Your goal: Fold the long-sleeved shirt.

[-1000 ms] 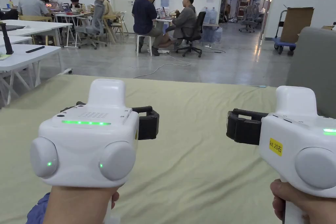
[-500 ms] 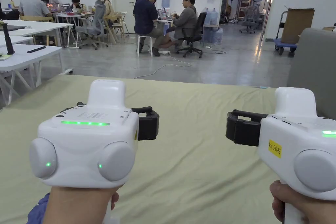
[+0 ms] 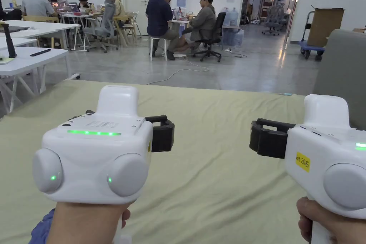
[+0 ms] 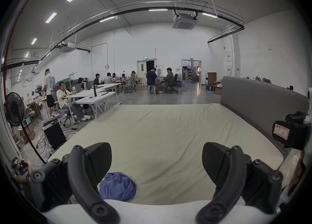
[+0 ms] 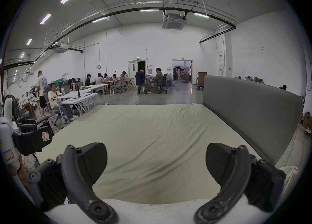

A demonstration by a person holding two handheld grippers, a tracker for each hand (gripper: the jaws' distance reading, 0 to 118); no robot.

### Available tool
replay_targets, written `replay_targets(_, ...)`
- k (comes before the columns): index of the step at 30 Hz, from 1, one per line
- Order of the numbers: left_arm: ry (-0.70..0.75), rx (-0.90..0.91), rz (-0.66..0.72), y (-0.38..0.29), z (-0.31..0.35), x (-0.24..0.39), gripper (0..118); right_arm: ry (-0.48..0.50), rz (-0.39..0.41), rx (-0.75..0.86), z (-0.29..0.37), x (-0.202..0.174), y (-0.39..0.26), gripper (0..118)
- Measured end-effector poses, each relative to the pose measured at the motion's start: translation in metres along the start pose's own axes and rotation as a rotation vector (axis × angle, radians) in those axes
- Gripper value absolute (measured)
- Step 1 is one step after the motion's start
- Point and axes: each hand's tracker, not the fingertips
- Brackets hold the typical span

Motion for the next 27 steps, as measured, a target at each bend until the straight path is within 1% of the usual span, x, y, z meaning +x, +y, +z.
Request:
replay_targets(5, -0.002, -0.001, 0.005, 0.000, 0.000, -0.001, 108, 0.006, -0.007, -0.007, -0.001, 0.000, 0.000, 113)
replay_targets(6, -0.002, -0.001, 0.004, 0.000, 0.000, -0.001, 107, 0.005, -0.004, -0.006, -0.001, 0.000, 0.000, 111)
replay_targets(7, -0.002, 0.000, 0.005, 0.000, 0.000, -0.001, 104, 0.004, -0.002, -0.004, -0.001, -0.001, -0.001, 104)
replay_targets(8, -0.001, 0.001, 0.006, 0.000, 0.001, -0.001, 92, 0.004, 0.001, -0.002, 0.000, -0.001, -0.001, 80)
replay_targets(9, -0.002, 0.007, 0.007, -0.001, 0.001, -0.002, 70, 0.005, 0.004, 0.003, 0.000, -0.001, -0.001, 41)
replay_targets(10, -0.021, 0.029, 0.013, -0.002, 0.004, -0.003, 41, 0.032, 0.001, 0.008, 0.001, 0.000, -0.001, 5)
replay_targets(11, -0.082, 0.073, 0.028, -0.003, 0.006, -0.005, 34, 0.120, -0.022, 0.007, 0.001, 0.003, -0.001, 5)
replay_targets(12, -0.135, 0.050, 0.045, -0.002, 0.005, -0.008, 28, 0.173, -0.055, -0.026, -0.001, 0.006, 0.000, 2)
replay_targets(13, -0.135, 0.008, 0.067, -0.003, 0.004, -0.009, 25, 0.164, -0.076, -0.068, -0.002, 0.008, -0.001, 2)
replay_targets(14, -0.115, 0.031, 0.058, -0.003, 0.004, -0.007, 24, 0.141, -0.075, -0.071, -0.002, 0.007, -0.002, 2)
replay_targets(15, -0.094, 0.033, 0.055, -0.005, 0.005, -0.004, 21, 0.137, -0.065, -0.055, -0.003, 0.007, -0.005, 2)
replay_targets(16, -0.066, 0.067, 0.032, -0.006, 0.006, -0.002, 19, 0.112, -0.051, -0.037, -0.002, 0.006, -0.007, 2)
replay_targets(17, -0.067, 0.055, 0.027, -0.007, 0.006, -0.002, 19, 0.093, -0.036, -0.031, -0.002, 0.003, -0.008, 2)
replay_targets(18, -0.082, 0.045, 0.022, -0.006, 0.004, -0.002, 19, 0.096, -0.038, -0.028, -0.002, 0.003, -0.009, 2)
replay_targets(20, -0.140, 0.009, 0.078, -0.006, 0.002, -0.008, 19, 0.118, -0.045, -0.029, -0.005, 0.002, -0.008, 1)
replay_targets(21, -0.138, -0.017, 0.097, -0.007, 0.002, -0.013, 19, 0.130, -0.041, -0.033, -0.008, -0.003, -0.007, 1)
replay_targets(23, -0.116, 0.008, 0.119, -0.007, 0.005, -0.030, 19, 0.154, -0.009, -0.027, -0.017, -0.021, -0.006, 1)
replay_targets(24, -0.097, 0.016, 0.150, -0.008, 0.009, -0.043, 19, 0.183, 0.008, -0.027, -0.022, -0.033, -0.005, 1)
replay_targets(25, -0.070, 0.016, 0.172, -0.009, 0.013, -0.059, 19, 0.239, 0.017, -0.036, -0.028, -0.049, -0.004, 1)
replay_targets(26, -0.029, 0.008, 0.169, -0.011, 0.017, -0.077, 19, 0.321, 0.015, -0.050, -0.033, -0.067, -0.004, 1)
replay_targets(27, 0.050, 0.003, 0.151, -0.014, 0.022, -0.096, 19, 0.414, 0.013, -0.060, -0.037, -0.086, -0.005, 1)
